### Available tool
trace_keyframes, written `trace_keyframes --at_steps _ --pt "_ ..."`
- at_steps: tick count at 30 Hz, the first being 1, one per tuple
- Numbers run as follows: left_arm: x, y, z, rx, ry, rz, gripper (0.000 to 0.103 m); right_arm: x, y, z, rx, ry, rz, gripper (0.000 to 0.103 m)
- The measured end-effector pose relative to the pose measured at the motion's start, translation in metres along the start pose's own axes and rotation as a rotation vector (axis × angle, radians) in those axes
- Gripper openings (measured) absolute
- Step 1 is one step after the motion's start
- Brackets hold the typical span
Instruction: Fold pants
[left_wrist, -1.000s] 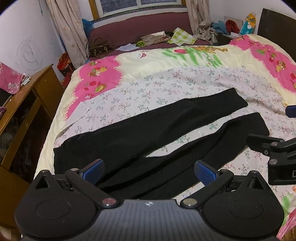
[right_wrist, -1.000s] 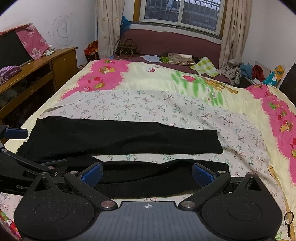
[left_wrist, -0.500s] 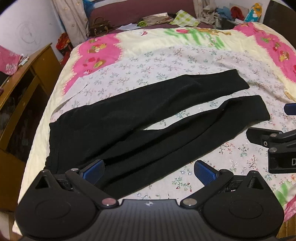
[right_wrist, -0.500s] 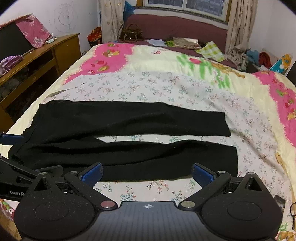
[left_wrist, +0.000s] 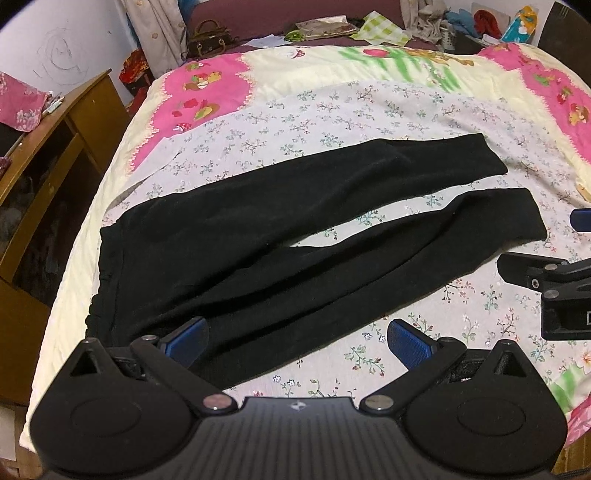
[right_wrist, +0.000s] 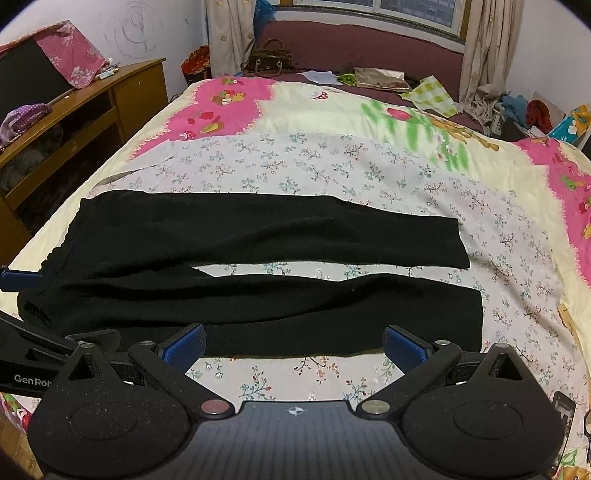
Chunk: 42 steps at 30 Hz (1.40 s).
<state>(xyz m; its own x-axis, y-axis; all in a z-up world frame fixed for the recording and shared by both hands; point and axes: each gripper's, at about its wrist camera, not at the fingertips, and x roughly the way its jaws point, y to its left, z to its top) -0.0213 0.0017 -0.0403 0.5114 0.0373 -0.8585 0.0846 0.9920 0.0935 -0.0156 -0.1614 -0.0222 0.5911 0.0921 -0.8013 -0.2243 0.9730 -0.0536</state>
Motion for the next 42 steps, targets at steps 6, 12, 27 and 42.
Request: trace_keyframes --at_steps 6,12,27,42 --pt "0.004 -0.001 0.001 0.005 0.008 -0.012 0.103 0.005 -0.001 0.001 0.002 0.013 0.0 0.088" --pt "0.01 -0.001 0.001 0.017 0.011 -0.022 0.103 0.01 -0.002 0.001 0.003 0.027 -0.004 0.088" --pt "0.02 -0.011 0.004 0.058 0.023 -0.042 0.103 0.02 -0.005 0.002 -0.006 0.055 0.006 0.086" --pt "0.046 -0.041 0.011 0.127 0.075 -0.063 0.103 0.042 -0.029 -0.007 0.047 0.122 0.004 0.084"
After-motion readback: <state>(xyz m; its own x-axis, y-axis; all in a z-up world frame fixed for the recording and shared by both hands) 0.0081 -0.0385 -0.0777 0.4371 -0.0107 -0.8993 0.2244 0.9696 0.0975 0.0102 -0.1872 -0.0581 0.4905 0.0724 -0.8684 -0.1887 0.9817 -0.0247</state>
